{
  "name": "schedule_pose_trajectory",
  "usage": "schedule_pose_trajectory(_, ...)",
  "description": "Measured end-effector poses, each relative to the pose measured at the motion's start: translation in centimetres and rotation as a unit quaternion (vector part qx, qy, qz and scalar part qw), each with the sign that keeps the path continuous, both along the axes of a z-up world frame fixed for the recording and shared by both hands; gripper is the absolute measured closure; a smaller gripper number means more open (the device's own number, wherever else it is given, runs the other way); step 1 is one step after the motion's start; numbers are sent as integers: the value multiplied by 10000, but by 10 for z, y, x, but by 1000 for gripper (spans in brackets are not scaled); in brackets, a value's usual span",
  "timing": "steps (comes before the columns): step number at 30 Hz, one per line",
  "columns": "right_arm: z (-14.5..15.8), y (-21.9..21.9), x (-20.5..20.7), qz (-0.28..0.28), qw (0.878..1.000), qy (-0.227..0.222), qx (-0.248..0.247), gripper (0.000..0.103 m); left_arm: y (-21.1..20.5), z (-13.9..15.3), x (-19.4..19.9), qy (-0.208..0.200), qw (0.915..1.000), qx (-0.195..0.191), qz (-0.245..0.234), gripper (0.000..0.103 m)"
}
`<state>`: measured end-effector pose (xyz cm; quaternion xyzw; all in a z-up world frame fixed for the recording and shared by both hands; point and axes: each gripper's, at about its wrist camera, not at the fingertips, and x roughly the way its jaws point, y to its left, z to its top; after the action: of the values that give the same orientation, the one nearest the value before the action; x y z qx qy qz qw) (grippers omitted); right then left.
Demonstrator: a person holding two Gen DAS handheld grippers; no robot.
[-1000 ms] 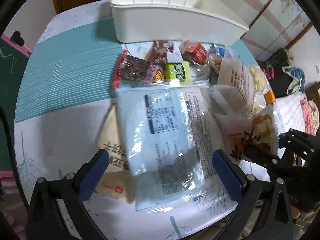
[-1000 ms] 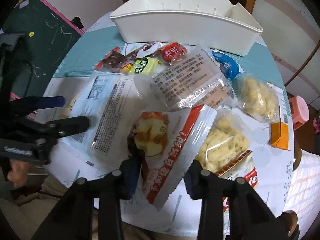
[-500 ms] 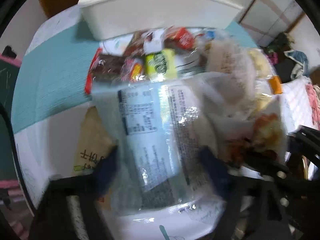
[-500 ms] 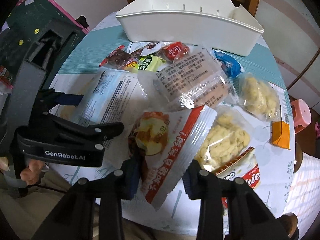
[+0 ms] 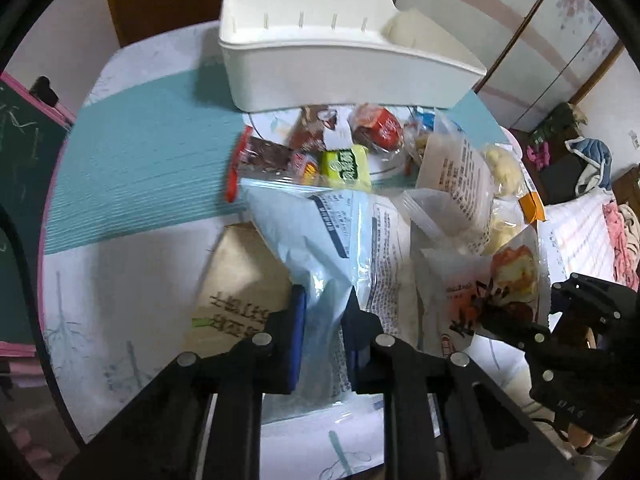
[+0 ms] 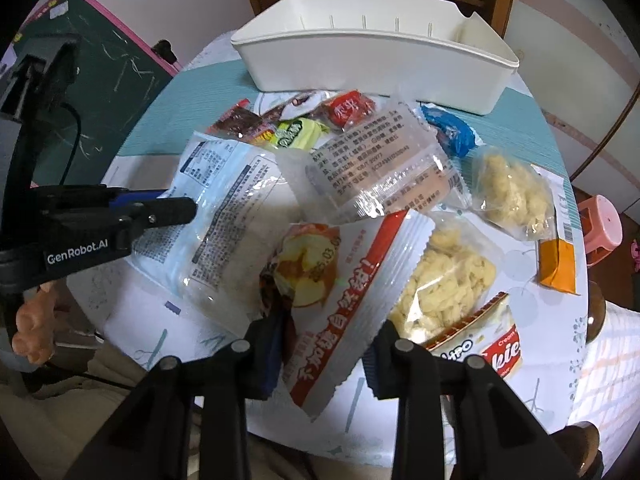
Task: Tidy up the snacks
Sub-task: 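Lift both packets into the white basket and open both tools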
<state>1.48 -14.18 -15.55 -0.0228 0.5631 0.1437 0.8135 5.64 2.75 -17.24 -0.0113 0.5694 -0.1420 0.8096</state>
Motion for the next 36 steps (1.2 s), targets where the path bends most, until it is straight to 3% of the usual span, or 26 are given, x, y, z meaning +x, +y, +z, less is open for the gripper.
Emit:
schedule_pose_trajectory(7, 26, -1, -7, 55, 9991, -370, 179, 70, 26, 33, -7, -326, 9992, -76, 214, 89)
schedule_pose_trajectory(12, 61, -8, -3, -27, 9967, -780, 233, 70, 36, 89, -3, -979, 9944, -258, 313, 89)
schedule_pose_trajectory(16, 101, -23, 13, -200, 9913, -1270, 278, 70, 36, 146, 8, -1732, 9840, -227, 343, 89)
schedule_pose_trajectory(20, 152, -37, 48, -498, 9803, -1907, 117, 70, 28, 199, 32, -2461, 9685, -108, 380, 89)
schedule_pose_trajectory(24, 193, -52, 100, -919, 9671, -2373, 56, 69, 20, 226, 71, -2860, 9567, -47, 536, 89)
schedule_pose_trajectory(28, 196, -54, 157, -1214, 9642, -2358, -52, 69, 5, 226, 123, -3006, 9495, 259, 857, 89)
schedule_pose_trajectory(34, 143, -46, 223, -1411, 9735, -1749, -429, 67, -16, 184, 184, -2531, 9623, 453, 891, 84)
schedule_pose_trajectory(35, 132, -44, 231, -1390, 9755, -1649, -437, 66, -19, 173, 192, -2434, 9646, 541, 864, 79)
schedule_pose_trajectory(36, 119, -43, 238, -1362, 9785, -1491, -426, 64, -21, 164, 196, -2373, 9659, 590, 852, 63)
